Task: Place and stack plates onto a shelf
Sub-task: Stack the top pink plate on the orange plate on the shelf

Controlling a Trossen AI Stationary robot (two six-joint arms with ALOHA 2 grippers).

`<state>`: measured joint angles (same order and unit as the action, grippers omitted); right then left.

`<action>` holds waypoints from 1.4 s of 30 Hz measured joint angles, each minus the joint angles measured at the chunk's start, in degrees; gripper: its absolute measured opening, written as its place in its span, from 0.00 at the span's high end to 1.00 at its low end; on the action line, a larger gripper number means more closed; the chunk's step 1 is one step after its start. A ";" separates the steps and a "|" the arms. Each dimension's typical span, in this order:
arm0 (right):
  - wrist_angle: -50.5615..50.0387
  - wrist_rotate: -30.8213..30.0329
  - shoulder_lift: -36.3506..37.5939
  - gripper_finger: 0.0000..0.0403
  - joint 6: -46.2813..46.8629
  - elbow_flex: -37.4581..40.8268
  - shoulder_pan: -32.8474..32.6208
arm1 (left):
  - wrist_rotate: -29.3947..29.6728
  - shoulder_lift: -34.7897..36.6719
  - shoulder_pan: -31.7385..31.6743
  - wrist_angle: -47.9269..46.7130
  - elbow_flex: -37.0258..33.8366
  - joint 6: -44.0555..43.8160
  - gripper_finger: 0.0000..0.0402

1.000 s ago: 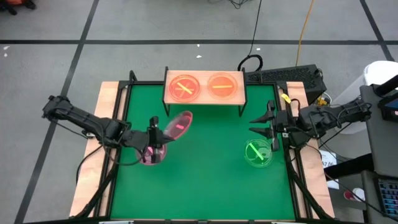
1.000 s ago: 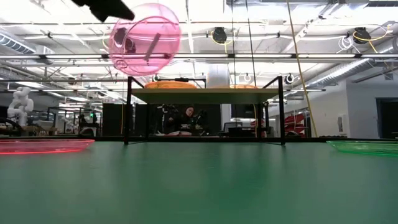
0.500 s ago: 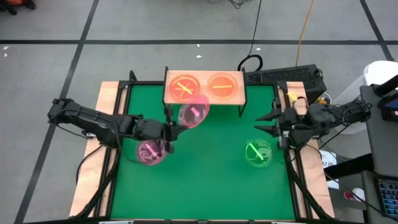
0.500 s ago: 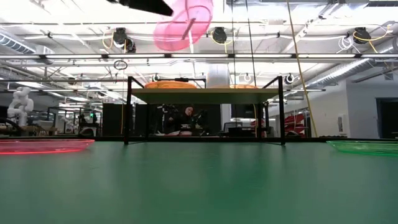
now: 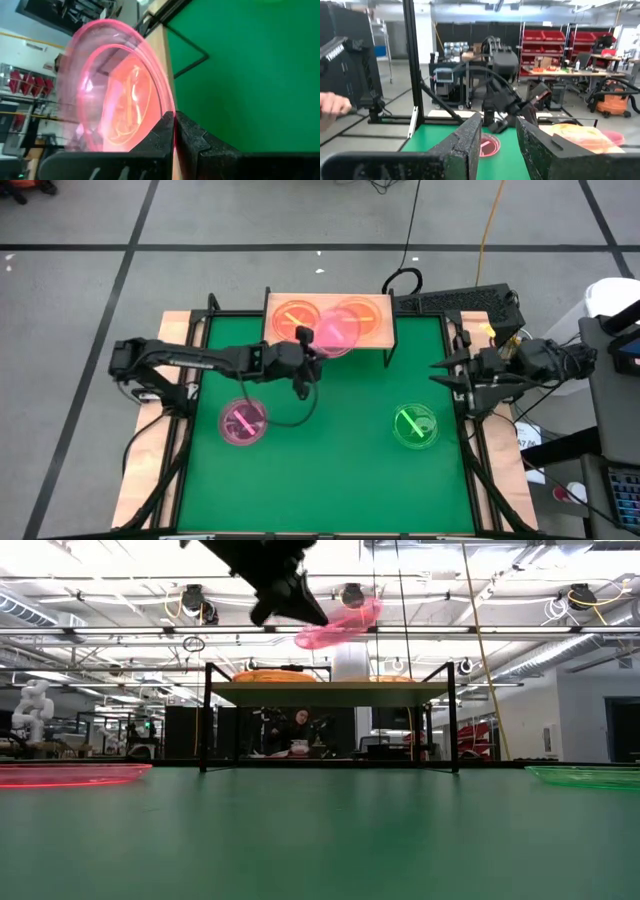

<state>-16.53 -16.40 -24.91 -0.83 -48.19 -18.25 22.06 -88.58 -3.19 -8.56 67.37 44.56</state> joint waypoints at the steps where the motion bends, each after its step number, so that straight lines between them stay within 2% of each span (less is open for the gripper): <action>1: 0.17 -0.01 1.30 0.73 -0.01 0.95 0.00 | 0.00 -0.74 -0.46 0.42 0.23 0.95 0.97; 9: 4.11 -0.01 13.39 0.73 2.04 11.70 0.01 | -0.16 -4.19 -1.30 5.51 0.47 3.78 0.97; 15: 7.06 0.00 18.56 0.73 3.41 19.58 0.01 | -1.26 -4.15 -1.30 9.35 0.47 3.33 0.97; 19: 9.81 0.02 19.15 0.73 -0.28 26.02 0.01 | -1.29 -4.15 -1.37 11.91 0.47 4.95 0.97; 22: 15.63 0.00 19.11 0.73 -3.14 32.32 0.01 | -3.84 -4.15 -2.11 12.75 0.47 7.45 0.97; 26: 29.83 -1.18 19.04 0.73 -8.77 39.78 0.14 | -7.64 -4.15 -3.49 16.22 0.47 9.75 0.97; 30: 43.79 -3.57 19.18 0.73 -16.07 42.51 0.16 | -10.04 -4.12 -5.75 17.54 0.47 10.55 0.97; 33: 48.98 -4.72 19.11 0.73 -20.78 44.27 0.16 | -11.36 -4.10 -7.09 17.89 0.47 8.36 0.97; 38: 50.06 -4.74 19.13 0.73 -25.21 47.06 0.16 | -14.12 -6.82 -8.01 20.52 0.49 5.88 0.97; 42: 43.48 -4.56 18.74 0.73 -24.40 47.06 0.16 | -14.23 -10.99 -8.06 24.03 0.49 9.19 0.97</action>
<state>26.95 -20.97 -6.17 -25.23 -1.13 -18.09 7.83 -99.57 -11.25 15.46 67.85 53.75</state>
